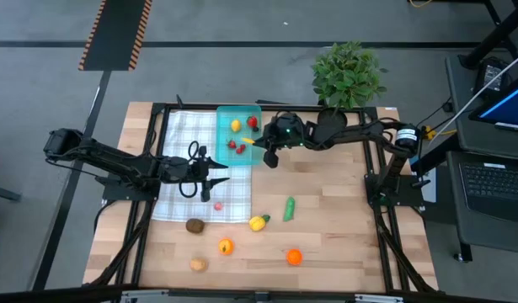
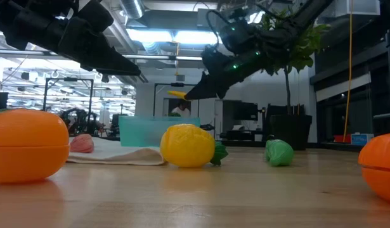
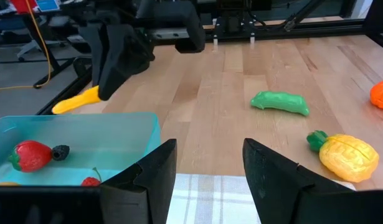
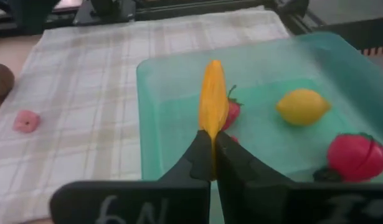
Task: Pick and placing Produce into tupperware
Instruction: Put the yellow corn into the blue bin, then put the pink peach into the blue bin
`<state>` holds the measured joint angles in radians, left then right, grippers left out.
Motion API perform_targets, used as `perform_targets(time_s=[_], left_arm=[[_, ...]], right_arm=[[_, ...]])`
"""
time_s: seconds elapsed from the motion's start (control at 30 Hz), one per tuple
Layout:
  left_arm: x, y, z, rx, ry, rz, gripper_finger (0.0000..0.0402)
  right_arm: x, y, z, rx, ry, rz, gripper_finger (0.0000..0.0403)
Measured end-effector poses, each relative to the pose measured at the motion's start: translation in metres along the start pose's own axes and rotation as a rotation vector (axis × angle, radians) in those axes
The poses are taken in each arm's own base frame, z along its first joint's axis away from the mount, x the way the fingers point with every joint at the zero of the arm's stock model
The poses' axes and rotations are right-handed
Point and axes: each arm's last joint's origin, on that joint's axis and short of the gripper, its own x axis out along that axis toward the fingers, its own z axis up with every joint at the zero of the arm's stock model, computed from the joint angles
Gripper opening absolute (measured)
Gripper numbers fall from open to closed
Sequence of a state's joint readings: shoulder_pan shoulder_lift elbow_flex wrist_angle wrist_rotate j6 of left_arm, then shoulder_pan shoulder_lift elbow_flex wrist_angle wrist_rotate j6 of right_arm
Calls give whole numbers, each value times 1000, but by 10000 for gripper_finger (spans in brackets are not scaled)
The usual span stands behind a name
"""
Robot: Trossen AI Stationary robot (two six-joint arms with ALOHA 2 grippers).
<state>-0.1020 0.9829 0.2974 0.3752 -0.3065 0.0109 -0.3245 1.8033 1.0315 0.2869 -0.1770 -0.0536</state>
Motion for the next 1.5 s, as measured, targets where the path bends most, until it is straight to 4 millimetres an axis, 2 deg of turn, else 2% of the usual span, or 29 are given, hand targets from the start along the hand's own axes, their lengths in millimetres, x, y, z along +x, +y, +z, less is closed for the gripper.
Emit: perform_targets(time_s=[0.13,0.43,0.9,1.4,1.5], left_arm=[[0,0,0,0,0,0,176],[0,0,0,0,0,-1,176],[0,0,0,0,1,1,176],[0,0,0,-1,1,1,176],[0,0,0,-1,1,1,176]], right_arm=[[9,-2,11,-9,69,7,8],[26,-6,19,-29,157,14,8],[41,-7,-3,-16,240,21,8],[41,-6,-4,-9,238,71,117],[42,-6,2,-8,225,70,136]])
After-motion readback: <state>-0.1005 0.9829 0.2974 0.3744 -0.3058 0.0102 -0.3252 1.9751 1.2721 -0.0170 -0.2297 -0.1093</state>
